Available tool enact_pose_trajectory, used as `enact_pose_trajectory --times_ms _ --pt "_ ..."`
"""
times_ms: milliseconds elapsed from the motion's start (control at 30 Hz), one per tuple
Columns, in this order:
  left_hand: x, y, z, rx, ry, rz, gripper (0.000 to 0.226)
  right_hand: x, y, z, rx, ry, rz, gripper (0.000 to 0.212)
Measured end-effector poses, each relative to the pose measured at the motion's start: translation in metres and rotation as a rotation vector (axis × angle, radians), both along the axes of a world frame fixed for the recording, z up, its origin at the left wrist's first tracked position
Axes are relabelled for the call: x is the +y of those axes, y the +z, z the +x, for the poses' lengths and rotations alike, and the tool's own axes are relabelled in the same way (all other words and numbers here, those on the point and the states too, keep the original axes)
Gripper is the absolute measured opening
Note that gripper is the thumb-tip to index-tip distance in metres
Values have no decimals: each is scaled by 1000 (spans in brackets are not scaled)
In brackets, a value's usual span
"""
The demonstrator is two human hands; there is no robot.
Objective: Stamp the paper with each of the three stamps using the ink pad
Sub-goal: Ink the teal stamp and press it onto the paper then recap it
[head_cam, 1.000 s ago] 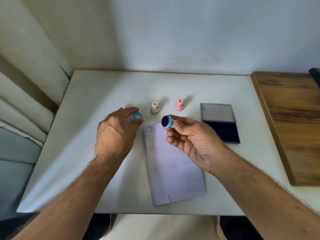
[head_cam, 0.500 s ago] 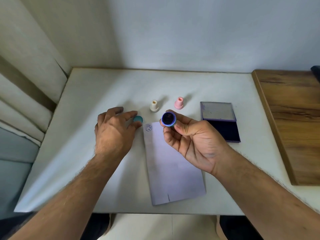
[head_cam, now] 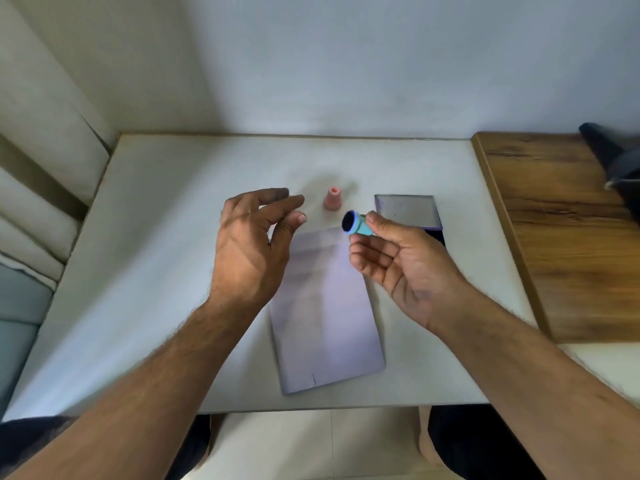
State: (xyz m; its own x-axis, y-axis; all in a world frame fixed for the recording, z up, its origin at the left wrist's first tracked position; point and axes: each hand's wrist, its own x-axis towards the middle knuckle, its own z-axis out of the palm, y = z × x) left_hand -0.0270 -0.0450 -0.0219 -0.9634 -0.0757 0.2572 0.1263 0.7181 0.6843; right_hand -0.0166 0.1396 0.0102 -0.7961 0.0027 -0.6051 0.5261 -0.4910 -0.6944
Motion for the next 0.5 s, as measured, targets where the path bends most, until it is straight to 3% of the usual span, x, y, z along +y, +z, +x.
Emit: enact_pose_trajectory --times_ms 67,200,267,500 --pt "5 -2 2 1 -39 6 21 17 -3 -3 64 -28 267 17" --pt "12 -7 7 5 -118 -27 20 50 -7 -1 276 119 1058 24" --pt "12 -9 8 1 -139 -55 21 56 -8 2 378 201 1295 28" --pt "10 -9 8 2 -133 -29 23 60 -10 0 389 339 1480 32"
